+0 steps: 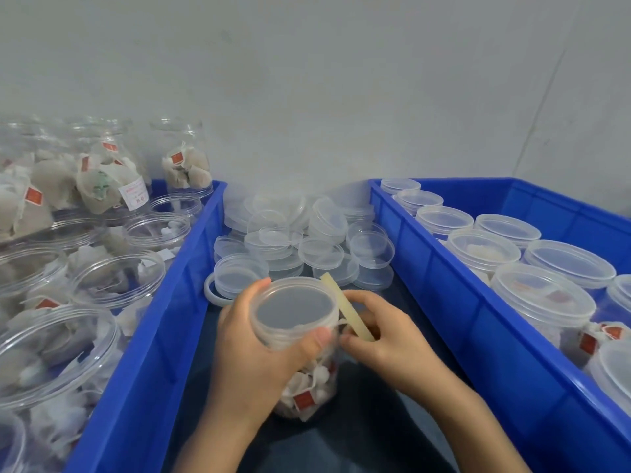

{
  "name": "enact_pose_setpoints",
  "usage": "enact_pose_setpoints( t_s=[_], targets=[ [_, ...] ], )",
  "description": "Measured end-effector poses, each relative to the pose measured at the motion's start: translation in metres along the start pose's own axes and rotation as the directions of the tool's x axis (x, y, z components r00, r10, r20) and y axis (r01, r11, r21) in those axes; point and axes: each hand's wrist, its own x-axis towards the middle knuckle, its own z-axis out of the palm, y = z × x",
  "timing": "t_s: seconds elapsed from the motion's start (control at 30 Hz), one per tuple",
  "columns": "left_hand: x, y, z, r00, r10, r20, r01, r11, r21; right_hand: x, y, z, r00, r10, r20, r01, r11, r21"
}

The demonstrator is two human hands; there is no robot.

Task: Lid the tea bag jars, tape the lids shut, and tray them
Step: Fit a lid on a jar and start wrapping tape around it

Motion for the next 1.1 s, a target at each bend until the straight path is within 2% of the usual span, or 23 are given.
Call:
enact_pose_setpoints(
  t_s=[0.1,0.2,0.27,0.37,0.43,0.47,0.53,0.7,0.8,0.9,1.0,1.1],
  targets=[
    [0.003,0.01,-0.009,0.999,0.037,-0.006,-0.035,0.982,0.187,0.001,0.009,-0.01,1.0,0.025,-0.013,-0.026,0.997,-0.069],
    [0.001,0.028,-0.015,0.991,0.051,0.124,-0.096,0.914,0.395,-0.002,0.012,-0.011,0.994,0.001,-0.113,-0.017,0.99,-0.138],
    [0.004,0.043,-0.018,0.963,-0.045,0.265,-0.121,0.807,0.578,-0.002,0.012,-0.008,0.99,-0.017,-0.142,-0.009,0.983,-0.183],
    [0.016,0.051,-0.011,0.922,-0.246,0.298,-0.093,0.609,0.788,-0.003,0.012,-0.006,0.984,-0.047,-0.171,0.003,0.968,-0.251],
    [0.024,0.055,0.0,0.904,-0.264,0.338,-0.189,0.463,0.866,-0.004,0.012,-0.006,0.983,-0.06,-0.174,0.017,0.971,-0.24],
    [0.028,0.056,0.006,0.897,-0.24,0.372,-0.246,0.427,0.87,-0.004,0.012,-0.006,0.983,-0.064,-0.17,0.024,0.974,-0.226],
    [0.033,0.055,0.014,0.884,-0.194,0.425,-0.316,0.424,0.849,-0.005,0.012,-0.009,0.985,-0.072,-0.159,0.034,0.974,-0.225],
    [0.032,0.046,0.012,0.905,-0.078,0.419,-0.325,0.51,0.797,-0.008,0.009,-0.018,0.989,-0.1,-0.11,0.071,0.969,-0.238],
    [0.035,0.049,0.01,0.893,-0.108,0.437,-0.318,0.536,0.782,-0.012,0.006,-0.023,0.988,-0.14,-0.068,0.122,0.969,-0.217],
    [0.038,0.05,0.006,0.873,-0.145,0.466,-0.323,0.545,0.774,-0.013,0.005,-0.025,0.984,-0.154,-0.089,0.138,0.977,-0.164],
    [0.035,0.05,0.007,0.877,-0.124,0.464,-0.33,0.545,0.77,-0.01,0.008,-0.021,0.98,-0.139,-0.145,0.1,0.963,-0.249],
    [0.033,0.049,0.01,0.893,-0.096,0.44,-0.326,0.536,0.779,-0.009,0.009,-0.019,0.98,-0.137,-0.142,0.091,0.953,-0.29]
  ],
)
